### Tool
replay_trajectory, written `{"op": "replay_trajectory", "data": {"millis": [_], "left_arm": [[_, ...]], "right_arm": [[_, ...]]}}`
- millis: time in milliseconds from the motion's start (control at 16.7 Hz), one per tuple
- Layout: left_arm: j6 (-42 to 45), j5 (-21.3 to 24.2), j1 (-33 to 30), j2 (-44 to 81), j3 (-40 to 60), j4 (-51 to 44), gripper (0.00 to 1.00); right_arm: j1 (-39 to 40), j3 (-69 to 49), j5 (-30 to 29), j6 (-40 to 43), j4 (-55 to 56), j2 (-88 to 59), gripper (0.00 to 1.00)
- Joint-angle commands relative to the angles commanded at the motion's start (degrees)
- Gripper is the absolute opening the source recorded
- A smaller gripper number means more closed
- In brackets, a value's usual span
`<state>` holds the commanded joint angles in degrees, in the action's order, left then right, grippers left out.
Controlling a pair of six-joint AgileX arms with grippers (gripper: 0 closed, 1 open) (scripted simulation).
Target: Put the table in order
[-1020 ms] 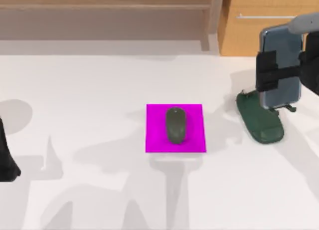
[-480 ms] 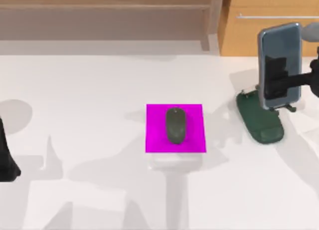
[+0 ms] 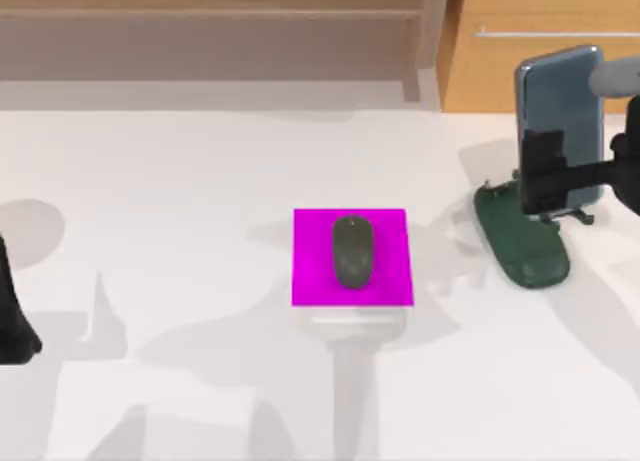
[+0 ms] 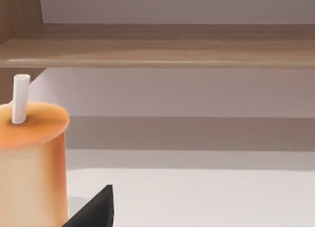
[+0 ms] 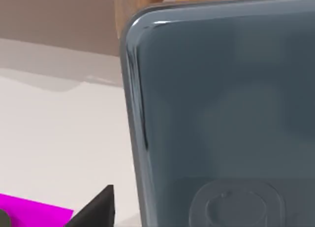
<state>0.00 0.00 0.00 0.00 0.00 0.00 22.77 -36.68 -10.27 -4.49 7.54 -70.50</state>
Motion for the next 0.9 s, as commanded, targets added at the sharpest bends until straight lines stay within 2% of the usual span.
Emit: {"op": "replay_trajectory", "data": {"millis": [180,420,900], "left_arm": [[0.0,0.0,0.0,0.0,0.0,0.0,1.00],[0.0,0.0,0.0,0.0,0.0,0.0,1.00],[0.0,0.0,0.0,0.0,0.0,0.0,1.00]], "right_arm": [[-1.3,2.0,0.6,0.3,-0.4,3.5,1.00],[-5.0,8.1,2.3,1.1,-1.6,15.2,1.00],[-16.5,27.0,7.5,3.1,-5.9,54.4,1.00]]}}
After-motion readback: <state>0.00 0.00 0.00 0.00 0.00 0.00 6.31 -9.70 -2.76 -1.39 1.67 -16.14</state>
